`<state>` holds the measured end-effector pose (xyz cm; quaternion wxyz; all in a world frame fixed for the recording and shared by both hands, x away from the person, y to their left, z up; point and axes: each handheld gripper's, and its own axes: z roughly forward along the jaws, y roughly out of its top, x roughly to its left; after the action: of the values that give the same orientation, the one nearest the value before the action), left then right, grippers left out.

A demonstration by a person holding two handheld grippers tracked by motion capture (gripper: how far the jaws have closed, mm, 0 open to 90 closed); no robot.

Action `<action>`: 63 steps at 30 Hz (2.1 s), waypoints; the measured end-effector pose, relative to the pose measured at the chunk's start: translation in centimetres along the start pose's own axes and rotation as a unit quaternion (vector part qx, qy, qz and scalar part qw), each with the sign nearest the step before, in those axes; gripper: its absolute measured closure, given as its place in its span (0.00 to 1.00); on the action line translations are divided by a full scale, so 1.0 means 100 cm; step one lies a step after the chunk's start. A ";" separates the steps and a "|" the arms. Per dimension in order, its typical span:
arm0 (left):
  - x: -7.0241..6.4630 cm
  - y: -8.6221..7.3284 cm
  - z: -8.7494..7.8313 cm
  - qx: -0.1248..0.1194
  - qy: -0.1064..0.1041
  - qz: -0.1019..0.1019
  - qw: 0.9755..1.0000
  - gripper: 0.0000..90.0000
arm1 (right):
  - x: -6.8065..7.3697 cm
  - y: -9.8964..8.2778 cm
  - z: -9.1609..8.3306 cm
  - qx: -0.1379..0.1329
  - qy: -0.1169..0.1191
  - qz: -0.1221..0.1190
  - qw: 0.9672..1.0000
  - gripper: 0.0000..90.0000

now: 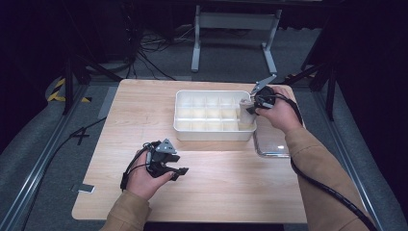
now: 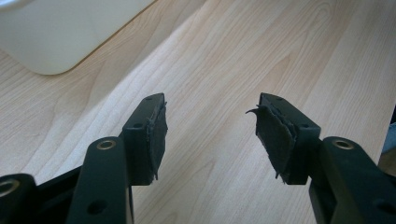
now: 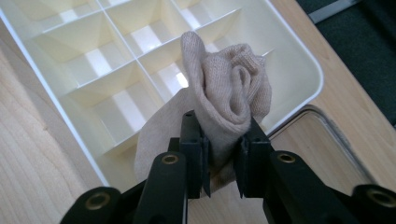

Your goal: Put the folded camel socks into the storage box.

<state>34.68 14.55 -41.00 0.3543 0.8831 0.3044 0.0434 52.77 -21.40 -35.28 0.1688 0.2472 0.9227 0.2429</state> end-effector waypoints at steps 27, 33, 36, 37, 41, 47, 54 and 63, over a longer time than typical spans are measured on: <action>0.002 -0.001 0.000 0.002 0.002 -0.001 1.000 0.48 | 0.020 -0.014 0.036 0.074 0.030 -0.007 0.997 0.82; 0.002 -0.001 0.000 0.003 0.003 0.000 1.000 0.48 | 0.026 -0.014 0.046 0.108 0.037 0.002 0.993 0.83; 0.002 -0.001 0.000 0.004 0.003 0.001 1.000 0.48 | 0.026 -0.014 0.047 0.112 0.038 0.007 0.993 0.84; 0.002 -0.001 0.001 0.004 0.002 -0.001 1.000 0.48 | 0.025 -0.014 0.047 0.114 0.041 0.009 0.993 0.84; 0.002 -0.001 0.002 0.009 0.002 0.000 1.000 0.48 | 0.024 -0.015 0.052 0.123 0.044 0.016 0.991 0.84; 0.002 -0.001 0.002 0.008 0.001 -0.002 1.000 0.48 | 0.024 -0.014 0.055 0.130 0.042 0.017 0.990 0.83; 0.002 -0.001 0.002 0.007 0.001 -0.003 1.000 0.48 | 0.022 -0.009 0.042 0.117 0.048 0.043 0.991 0.64; 0.002 -0.001 0.003 0.011 0.001 0.000 1.000 0.47 | 0.017 0.000 0.039 0.073 0.035 0.064 0.995 0.61</action>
<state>34.89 14.56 -41.36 0.3439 0.8871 0.3053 0.0405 53.03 -19.05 -38.82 0.1017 0.3088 0.9256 0.1941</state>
